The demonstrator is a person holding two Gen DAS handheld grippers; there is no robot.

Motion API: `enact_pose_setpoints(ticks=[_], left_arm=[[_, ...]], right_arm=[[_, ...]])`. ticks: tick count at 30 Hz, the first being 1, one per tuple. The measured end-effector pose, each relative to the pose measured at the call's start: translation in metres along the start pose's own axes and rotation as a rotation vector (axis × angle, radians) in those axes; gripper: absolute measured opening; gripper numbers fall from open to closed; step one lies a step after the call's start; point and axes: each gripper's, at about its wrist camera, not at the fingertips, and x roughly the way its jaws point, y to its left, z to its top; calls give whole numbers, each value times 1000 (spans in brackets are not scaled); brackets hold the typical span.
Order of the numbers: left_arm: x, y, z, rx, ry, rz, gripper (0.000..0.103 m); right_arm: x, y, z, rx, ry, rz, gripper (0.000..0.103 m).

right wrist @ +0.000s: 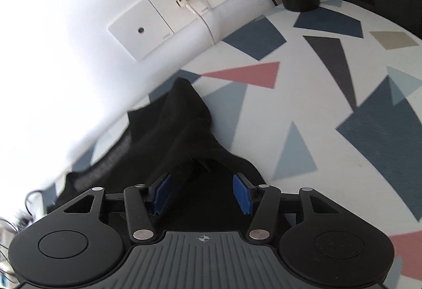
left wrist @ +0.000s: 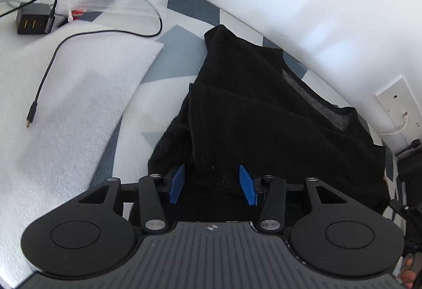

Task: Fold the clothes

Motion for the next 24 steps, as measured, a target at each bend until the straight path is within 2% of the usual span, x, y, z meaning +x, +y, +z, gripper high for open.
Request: enact_pose_setpoints(ticks=[2,3,4,6,8,9,10,13,15,17,20,22,24], left_arm=[[0,0,3,-4,-16,-3,47],[1,-1,4,-6,-24,-4,39],[1,-1,6,-8,-33,-6,13],[1,-1,9,-13,-49,-9,11],[-5,-3,13,1,-84,-20,9],[-11,-4,16,11,-106,-30,8],[-16,-5,19,15,-124,-46,8],[-26,-6,26,34,-142,-76,8],[-21,-5,23,36,-111,-63,8],[-12,-3,15,46,-58,-47,8],[-2,1,6,55,14,-36,13],[2,4,2,59,49,-31,31],[-2,10,4,48,19,-18,41]], right_arm=[[6,2,5,11,5,11,48],[10,2,8,21,9,18,48],[15,1,11,44,17,34,46],[26,-1,17,98,33,54,39],[37,-6,25,159,50,41,21],[39,-8,29,178,57,32,6],[37,-10,34,189,50,29,5],[19,-12,42,180,-39,43,4],[16,-17,42,186,-15,35,4],[20,-22,37,185,39,-20,4],[30,-33,28,186,91,-88,12],[27,-36,26,180,85,-89,17],[20,-32,25,141,64,-118,31]])
